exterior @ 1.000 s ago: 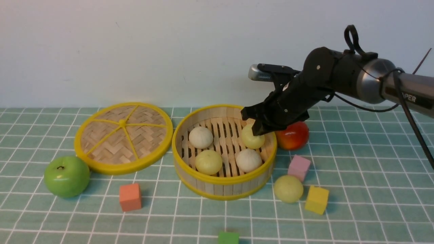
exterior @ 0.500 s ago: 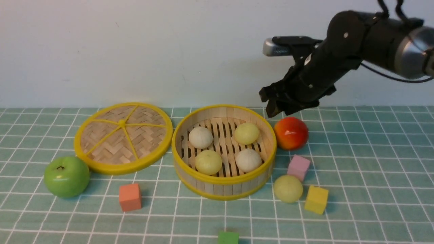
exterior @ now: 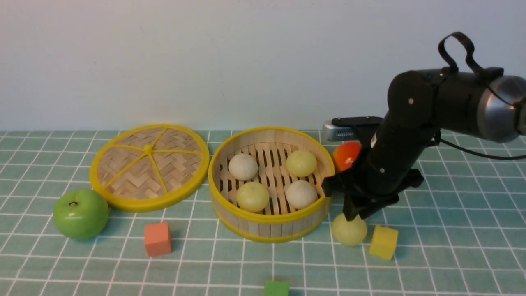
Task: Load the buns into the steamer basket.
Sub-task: Use the right arm to grab a steamed stuffed bun, then use the right arm to put the steamed stuffed bun into the steamer
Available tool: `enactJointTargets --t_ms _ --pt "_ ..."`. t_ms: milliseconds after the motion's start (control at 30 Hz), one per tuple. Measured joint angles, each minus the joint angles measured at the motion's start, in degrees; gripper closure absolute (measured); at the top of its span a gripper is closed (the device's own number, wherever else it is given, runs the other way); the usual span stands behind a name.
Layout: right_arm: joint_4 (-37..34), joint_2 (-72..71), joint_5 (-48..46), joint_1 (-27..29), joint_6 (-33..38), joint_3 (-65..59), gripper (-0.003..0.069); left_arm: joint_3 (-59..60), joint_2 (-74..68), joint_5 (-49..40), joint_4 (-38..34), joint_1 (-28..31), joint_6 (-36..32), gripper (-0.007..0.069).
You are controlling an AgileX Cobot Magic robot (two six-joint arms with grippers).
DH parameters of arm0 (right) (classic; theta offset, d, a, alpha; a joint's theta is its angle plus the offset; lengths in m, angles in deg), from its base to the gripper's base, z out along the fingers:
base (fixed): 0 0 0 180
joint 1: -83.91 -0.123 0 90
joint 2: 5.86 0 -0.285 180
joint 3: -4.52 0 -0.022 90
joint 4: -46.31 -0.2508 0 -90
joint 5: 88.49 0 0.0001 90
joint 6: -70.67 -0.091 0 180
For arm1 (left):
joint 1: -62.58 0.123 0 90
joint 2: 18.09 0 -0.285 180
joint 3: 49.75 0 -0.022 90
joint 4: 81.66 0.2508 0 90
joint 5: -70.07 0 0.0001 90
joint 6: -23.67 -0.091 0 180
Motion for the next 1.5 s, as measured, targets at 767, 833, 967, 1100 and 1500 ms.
enactJointTargets --t_ms 767,833,967,1100,1500 --pt "0.95 4.72 7.09 -0.17 -2.01 -2.22 0.0508 0.0 0.0 0.0 0.0 0.0 0.0 0.0531" --pt "0.95 4.77 7.09 -0.17 -2.01 -2.22 0.058 0.0 0.0 0.0 0.0 0.0 0.0 0.0528" --pt "0.95 4.77 7.03 -0.17 -2.06 -2.22 0.0653 0.0 0.0 0.0 0.0 0.0 0.0 0.0522" --pt "0.95 3.99 6.6 -0.17 -2.06 -2.22 0.0653 0.0 0.0 0.0 0.0 0.0 0.0 0.0518" --pt "1.32 -1.96 5.38 -0.17 -2.06 -2.33 0.0653 0.0 0.0 0.0 0.07 0.0 0.0 0.051"
